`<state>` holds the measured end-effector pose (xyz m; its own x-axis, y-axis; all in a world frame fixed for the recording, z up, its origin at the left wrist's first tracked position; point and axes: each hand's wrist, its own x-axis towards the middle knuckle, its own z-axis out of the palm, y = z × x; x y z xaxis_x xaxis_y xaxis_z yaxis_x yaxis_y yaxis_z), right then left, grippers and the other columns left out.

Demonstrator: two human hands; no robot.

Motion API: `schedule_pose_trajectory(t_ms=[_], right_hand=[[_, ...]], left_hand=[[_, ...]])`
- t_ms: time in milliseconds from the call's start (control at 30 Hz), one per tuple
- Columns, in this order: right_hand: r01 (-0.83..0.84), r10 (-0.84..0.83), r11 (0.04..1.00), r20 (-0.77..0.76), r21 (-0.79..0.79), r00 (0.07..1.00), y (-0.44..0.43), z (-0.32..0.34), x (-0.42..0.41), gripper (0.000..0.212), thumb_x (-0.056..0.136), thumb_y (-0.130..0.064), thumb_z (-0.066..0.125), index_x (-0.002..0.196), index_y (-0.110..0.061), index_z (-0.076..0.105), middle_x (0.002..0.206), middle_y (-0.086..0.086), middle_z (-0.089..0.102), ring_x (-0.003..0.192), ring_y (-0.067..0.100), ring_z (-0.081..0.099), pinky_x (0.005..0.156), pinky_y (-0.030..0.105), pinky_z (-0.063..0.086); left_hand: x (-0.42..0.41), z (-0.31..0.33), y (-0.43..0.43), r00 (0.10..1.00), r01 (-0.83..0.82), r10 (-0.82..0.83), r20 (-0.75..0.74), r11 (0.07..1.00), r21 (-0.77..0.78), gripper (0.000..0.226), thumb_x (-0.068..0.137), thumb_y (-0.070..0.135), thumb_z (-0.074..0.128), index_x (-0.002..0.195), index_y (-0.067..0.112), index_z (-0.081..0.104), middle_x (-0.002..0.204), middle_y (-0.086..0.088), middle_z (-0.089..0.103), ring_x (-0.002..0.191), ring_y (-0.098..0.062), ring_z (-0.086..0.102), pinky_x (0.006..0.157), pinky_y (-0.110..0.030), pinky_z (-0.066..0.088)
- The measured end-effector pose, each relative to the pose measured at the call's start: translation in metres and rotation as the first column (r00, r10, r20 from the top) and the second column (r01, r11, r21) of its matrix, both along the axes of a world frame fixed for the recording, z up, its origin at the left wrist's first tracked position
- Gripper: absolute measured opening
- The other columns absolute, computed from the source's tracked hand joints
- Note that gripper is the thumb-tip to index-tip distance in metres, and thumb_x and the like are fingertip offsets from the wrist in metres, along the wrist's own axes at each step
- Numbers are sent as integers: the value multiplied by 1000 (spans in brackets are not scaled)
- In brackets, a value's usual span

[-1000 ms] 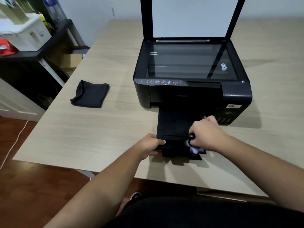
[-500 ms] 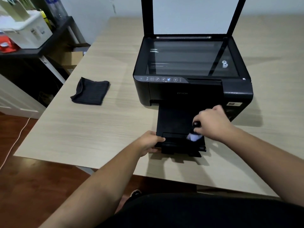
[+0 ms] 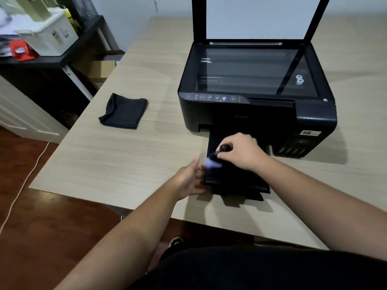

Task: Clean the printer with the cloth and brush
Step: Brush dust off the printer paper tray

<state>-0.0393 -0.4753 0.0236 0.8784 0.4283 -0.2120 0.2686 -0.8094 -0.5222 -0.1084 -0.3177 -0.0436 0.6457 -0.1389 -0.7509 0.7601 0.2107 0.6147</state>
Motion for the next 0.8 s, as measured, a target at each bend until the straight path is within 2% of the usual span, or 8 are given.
schedule_pose_trajectory(t_ms=[67, 167, 267, 367, 467, 567, 667, 800], right_hand=[[24, -19, 998, 101, -49, 995, 1, 1, 2, 11, 76, -31, 68, 87, -30, 72, 90, -4, 70, 98, 21, 59, 91, 36, 40], [-152, 148, 988, -106, -25, 983, 4, 4, -4, 11, 72, -32, 72, 83, -29, 74, 82, -5, 71, 89, 17, 62, 88, 36, 47], [-49, 76, 988, 188, -147, 979, -5, 4, -3, 13, 77, -34, 65, 88, -31, 72, 89, -5, 69, 98, 19, 58, 90, 35, 34], [-170, 168, 976, -23, -139, 986, -15, 4, -7, 15, 73, -37, 69, 85, -29, 74, 85, -6, 71, 93, 16, 60, 91, 36, 40], [-70, 107, 978, 184, -197, 977, -22, 3, -7, 15, 77, -38, 64, 87, -31, 72, 89, -7, 70, 98, 18, 58, 89, 35, 32], [-162, 172, 964, 29, -211, 985, -31, 4, -10, 15, 74, -35, 66, 87, -30, 73, 86, -7, 71, 93, 16, 59, 87, 33, 34], [-16, 107, 956, 295, -295, 949, -43, 3, -10, 16, 75, -36, 61, 86, -31, 71, 86, -6, 68, 93, 17, 58, 82, 32, 27], [-163, 174, 955, 22, -248, 985, -46, 4, -16, 16, 72, -38, 65, 84, -30, 73, 83, -6, 71, 90, 15, 60, 83, 31, 35]], left_hand=[[0, -1, 1, 1000, -16, 16, 17, 1000, -12, 55, 98, 55, 17, 106, 18, 58, 104, -3, 65, 101, -23, 61, 88, -40, 46], [1, -1, 0, 999, -30, 31, 19, 999, -22, 56, 98, 55, 19, 96, 17, 59, 99, -3, 66, 99, -22, 64, 85, -38, 51], [4, -4, 0, 1000, -8, 8, 18, 1000, -10, 57, 98, 56, 18, 108, 16, 58, 109, -5, 64, 115, -25, 57, 106, -47, 40], [6, -5, -3, 999, 21, -20, 28, 1000, -6, 51, 99, 53, 23, 103, 18, 61, 104, -6, 61, 100, -22, 59, 92, -39, 47], [5, -3, -7, 998, 32, -37, 56, 996, 79, 22, 99, 33, 45, 90, 18, 59, 91, -3, 65, 86, -16, 62, 79, -32, 51], [5, -6, -9, 995, 43, -56, 86, 988, 148, 9, 93, 11, 56, 84, 14, 57, 86, -3, 65, 80, -15, 64, 75, -29, 54], [7, -6, -12, 994, 43, -62, 90, 980, 193, 15, 91, 3, 56, 82, 15, 60, 86, -4, 66, 80, -17, 64, 73, -27, 54], [9, -9, -11, 995, 34, -56, 83, 970, 239, 10, 89, 2, 57, 85, 10, 58, 87, -6, 66, 79, -18, 64, 71, -27, 53]])
